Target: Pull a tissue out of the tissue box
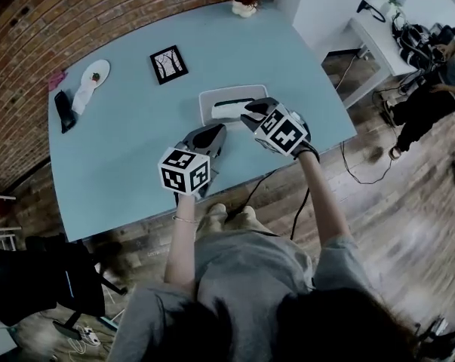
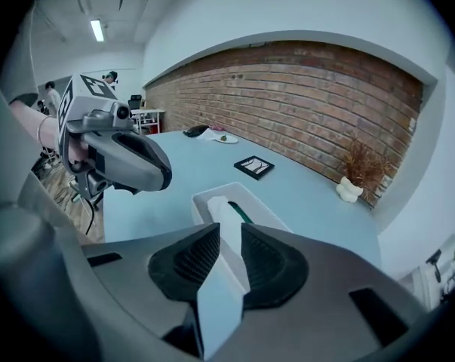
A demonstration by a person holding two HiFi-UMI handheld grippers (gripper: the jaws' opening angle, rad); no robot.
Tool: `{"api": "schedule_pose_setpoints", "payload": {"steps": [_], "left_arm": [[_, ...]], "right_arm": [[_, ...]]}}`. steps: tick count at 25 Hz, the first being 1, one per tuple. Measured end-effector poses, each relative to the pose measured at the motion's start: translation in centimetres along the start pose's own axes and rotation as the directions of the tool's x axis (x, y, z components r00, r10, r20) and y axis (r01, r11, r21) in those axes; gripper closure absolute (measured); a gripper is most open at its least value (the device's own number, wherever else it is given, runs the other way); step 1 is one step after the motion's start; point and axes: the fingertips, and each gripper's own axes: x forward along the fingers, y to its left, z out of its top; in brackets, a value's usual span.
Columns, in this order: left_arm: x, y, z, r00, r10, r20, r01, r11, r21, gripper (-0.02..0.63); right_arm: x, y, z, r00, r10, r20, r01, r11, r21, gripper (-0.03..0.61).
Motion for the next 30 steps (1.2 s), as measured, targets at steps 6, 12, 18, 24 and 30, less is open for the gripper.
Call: {"api": "schedule_pose_setpoints", "payload": {"steps": [6, 12, 18, 24, 30], "left_arm": [[0.4, 0.6, -0.8, 0.999, 0.046, -0.003, -0.046, 0.998, -0.033, 0.611], [1.1, 0.7, -2.5, 0.997, 0.069, -0.039, -0.07, 0.997, -0.039, 0.611], [1.1, 0.8, -3.8, 0.994, 0.096, -0.051, -0.099, 0.993, -0.069, 0.611], [1.0, 0.7, -4.0, 0.993, 0.106, -0.051, -0.11, 0.991, -0.08, 0.611], [1.1, 1.0, -3.8, 0.993, 0.11, -0.049, -0.113, 0.991, -0.076, 0.611]], "right_arm": [[2.0, -0.1, -0.7, 0.994, 0.063, -0.084, -0.071, 0.994, -0.089, 0.451], [3.4, -0.4, -1.7, 0.983, 0.11, -0.146, -0.13, 0.983, -0.133, 0.423], [4.4, -0.6, -2.1, 0.974, 0.121, -0.192, -0.153, 0.974, -0.165, 0.422], [4.8, -1.6, -2.0, 0.979, 0.069, -0.194, -0.112, 0.969, -0.221, 0.527], [4.6, -1.9, -1.7, 0.978, 0.049, -0.204, -0.1, 0.964, -0.248, 0.575]]}}
